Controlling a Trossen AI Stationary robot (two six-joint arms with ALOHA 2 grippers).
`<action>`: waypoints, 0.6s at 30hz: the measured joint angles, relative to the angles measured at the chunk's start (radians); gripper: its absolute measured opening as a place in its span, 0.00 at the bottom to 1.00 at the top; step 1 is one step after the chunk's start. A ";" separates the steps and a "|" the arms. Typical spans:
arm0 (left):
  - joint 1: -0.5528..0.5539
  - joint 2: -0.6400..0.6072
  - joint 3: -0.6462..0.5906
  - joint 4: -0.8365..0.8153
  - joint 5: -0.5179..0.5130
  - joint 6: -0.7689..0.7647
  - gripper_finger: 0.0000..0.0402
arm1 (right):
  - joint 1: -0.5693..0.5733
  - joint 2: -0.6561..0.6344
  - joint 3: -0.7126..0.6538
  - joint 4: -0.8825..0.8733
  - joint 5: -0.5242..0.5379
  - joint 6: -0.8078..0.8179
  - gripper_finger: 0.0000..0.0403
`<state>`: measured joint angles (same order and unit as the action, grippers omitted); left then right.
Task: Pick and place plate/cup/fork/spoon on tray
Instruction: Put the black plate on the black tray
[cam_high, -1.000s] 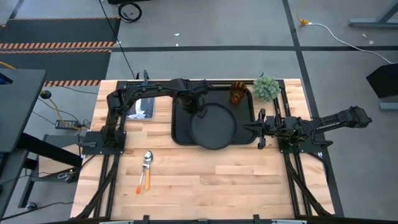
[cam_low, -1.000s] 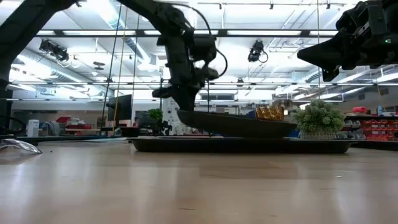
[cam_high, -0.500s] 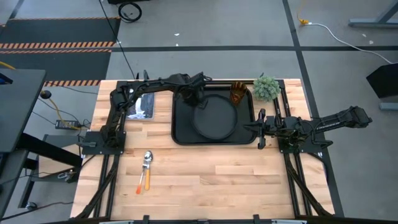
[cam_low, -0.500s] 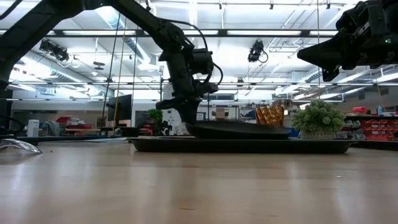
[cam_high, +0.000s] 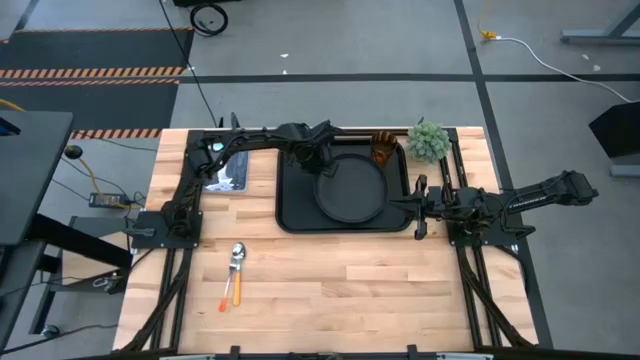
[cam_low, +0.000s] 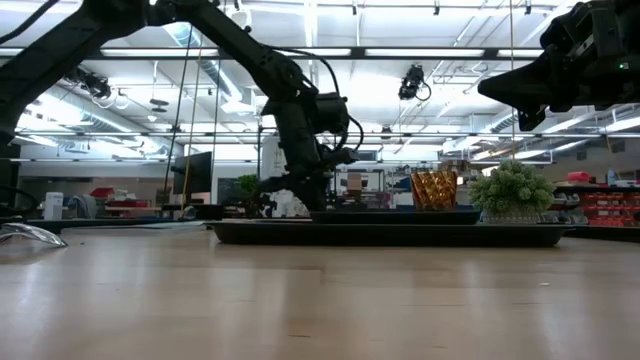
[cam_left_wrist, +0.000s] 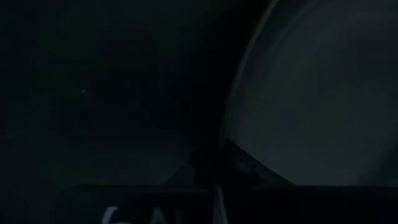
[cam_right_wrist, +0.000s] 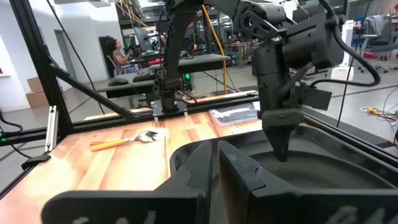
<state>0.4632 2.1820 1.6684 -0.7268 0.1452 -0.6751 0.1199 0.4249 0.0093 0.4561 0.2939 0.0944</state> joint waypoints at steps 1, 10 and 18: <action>0.000 0.005 0.000 0.005 0.002 0.000 0.03 | 0.000 0.000 0.000 0.000 0.000 0.000 0.08; -0.001 0.004 0.000 0.044 -0.007 0.001 0.03 | 0.000 0.000 0.000 0.000 0.000 0.000 0.08; -0.001 0.004 0.000 0.071 -0.016 -0.021 0.17 | 0.000 0.000 0.000 0.000 0.000 0.000 0.08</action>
<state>0.4618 2.1864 1.6680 -0.6556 0.1295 -0.6965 0.1196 0.4248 0.0093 0.4561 0.2937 0.0940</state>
